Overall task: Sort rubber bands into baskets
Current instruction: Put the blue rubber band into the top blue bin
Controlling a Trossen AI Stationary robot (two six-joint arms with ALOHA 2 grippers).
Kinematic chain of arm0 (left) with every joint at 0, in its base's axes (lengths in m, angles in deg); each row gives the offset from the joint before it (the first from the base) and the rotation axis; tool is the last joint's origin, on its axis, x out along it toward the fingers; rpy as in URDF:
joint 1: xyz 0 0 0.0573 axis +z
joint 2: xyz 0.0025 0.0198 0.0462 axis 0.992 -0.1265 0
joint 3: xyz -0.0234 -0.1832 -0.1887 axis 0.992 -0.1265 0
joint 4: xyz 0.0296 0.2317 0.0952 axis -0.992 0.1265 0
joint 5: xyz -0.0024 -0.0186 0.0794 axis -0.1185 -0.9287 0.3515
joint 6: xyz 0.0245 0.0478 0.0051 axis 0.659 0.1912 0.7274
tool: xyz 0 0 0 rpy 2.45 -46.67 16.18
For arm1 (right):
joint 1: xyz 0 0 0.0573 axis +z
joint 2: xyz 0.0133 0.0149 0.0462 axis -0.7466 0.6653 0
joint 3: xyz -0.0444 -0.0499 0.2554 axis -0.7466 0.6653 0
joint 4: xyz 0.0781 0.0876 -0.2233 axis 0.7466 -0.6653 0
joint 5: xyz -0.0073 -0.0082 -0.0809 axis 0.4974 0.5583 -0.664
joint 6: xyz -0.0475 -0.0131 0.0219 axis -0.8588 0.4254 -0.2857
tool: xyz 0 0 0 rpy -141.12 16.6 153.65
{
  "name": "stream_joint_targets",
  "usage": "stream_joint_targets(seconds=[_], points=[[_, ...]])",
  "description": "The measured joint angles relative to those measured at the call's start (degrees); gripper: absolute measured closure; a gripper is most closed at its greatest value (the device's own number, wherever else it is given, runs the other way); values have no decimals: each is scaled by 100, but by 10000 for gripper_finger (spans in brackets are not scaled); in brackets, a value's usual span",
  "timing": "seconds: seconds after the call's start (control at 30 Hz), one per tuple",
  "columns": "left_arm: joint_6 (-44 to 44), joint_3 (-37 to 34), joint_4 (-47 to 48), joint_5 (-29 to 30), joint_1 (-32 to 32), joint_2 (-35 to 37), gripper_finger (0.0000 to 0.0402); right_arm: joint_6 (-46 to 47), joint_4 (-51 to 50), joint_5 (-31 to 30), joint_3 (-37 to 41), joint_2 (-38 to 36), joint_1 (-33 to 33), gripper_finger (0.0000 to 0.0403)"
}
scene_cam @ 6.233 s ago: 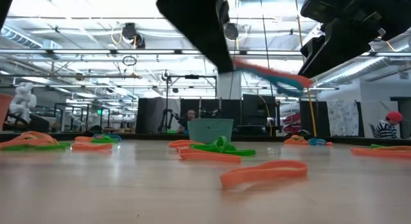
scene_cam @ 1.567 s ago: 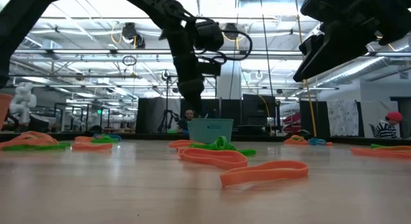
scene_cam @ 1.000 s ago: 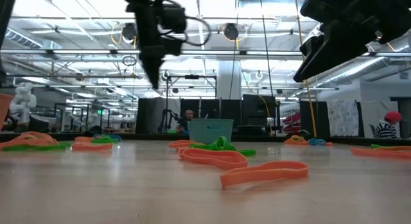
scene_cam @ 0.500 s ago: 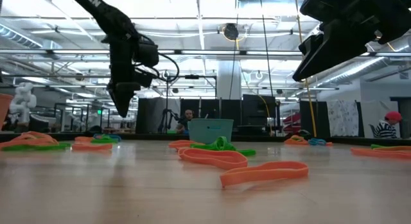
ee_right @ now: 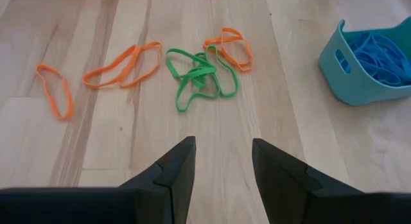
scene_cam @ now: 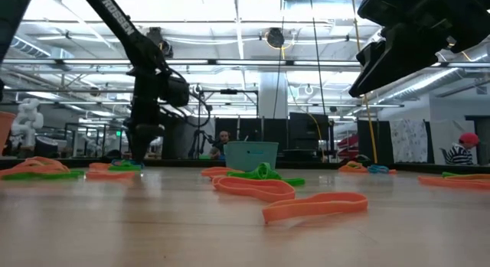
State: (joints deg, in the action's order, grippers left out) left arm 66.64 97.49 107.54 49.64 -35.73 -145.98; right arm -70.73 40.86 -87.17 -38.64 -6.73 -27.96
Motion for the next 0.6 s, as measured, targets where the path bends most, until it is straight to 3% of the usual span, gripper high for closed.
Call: stream_joint_targets(seconds=[0.6], points=[[138,2,-246,-164,66,-85,268,-27,-16,-4,0,0,0,257]])
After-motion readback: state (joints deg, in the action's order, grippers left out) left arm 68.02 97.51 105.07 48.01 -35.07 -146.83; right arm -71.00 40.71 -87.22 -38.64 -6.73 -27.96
